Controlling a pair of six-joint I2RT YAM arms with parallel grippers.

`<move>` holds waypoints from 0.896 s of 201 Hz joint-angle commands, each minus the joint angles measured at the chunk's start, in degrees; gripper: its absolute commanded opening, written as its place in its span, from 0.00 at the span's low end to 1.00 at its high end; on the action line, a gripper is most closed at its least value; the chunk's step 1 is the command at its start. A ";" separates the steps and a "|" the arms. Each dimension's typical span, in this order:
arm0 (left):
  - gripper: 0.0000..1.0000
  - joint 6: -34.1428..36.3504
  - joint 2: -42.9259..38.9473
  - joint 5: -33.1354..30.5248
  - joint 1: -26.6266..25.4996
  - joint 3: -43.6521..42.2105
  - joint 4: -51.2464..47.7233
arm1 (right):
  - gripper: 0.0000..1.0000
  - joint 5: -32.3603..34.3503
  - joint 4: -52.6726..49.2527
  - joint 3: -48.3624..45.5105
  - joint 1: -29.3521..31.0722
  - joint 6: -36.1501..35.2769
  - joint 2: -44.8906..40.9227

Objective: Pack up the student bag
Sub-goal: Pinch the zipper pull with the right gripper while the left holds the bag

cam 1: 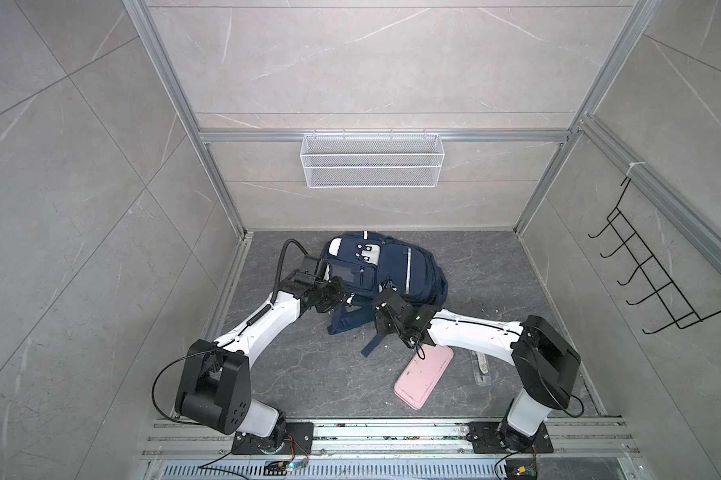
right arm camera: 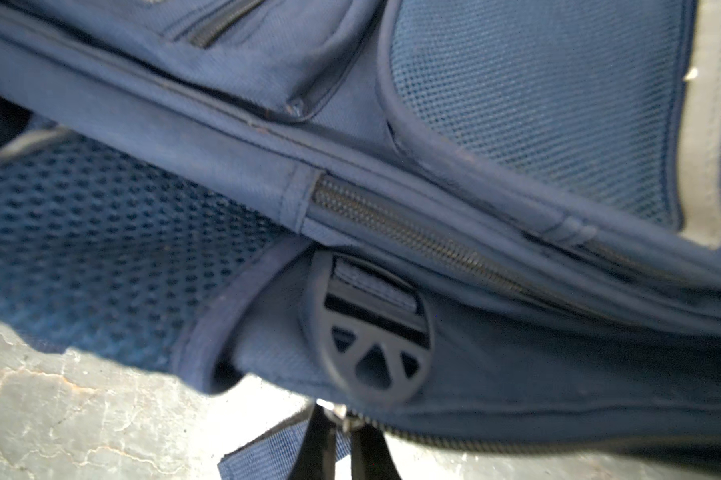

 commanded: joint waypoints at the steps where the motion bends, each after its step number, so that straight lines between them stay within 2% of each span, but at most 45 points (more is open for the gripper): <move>1: 0.00 1.99 -2.18 1.12 0.32 3.78 1.28 | 0.00 0.16 -2.58 -0.34 0.20 -1.60 -2.51; 57: 0.00 3.46 -1.39 -0.02 1.61 3.00 0.52 | 0.00 -3.57 -4.27 -1.00 0.20 -2.49 -5.15; 101: 0.00 3.93 -0.89 -0.61 2.66 1.98 0.80 | 0.00 -9.84 -5.95 0.11 0.22 -4.27 -5.94; 180: 0.00 4.67 -0.09 -1.24 6.81 -0.81 1.98 | 0.00 -13.43 -9.34 -0.40 0.24 -7.63 -9.26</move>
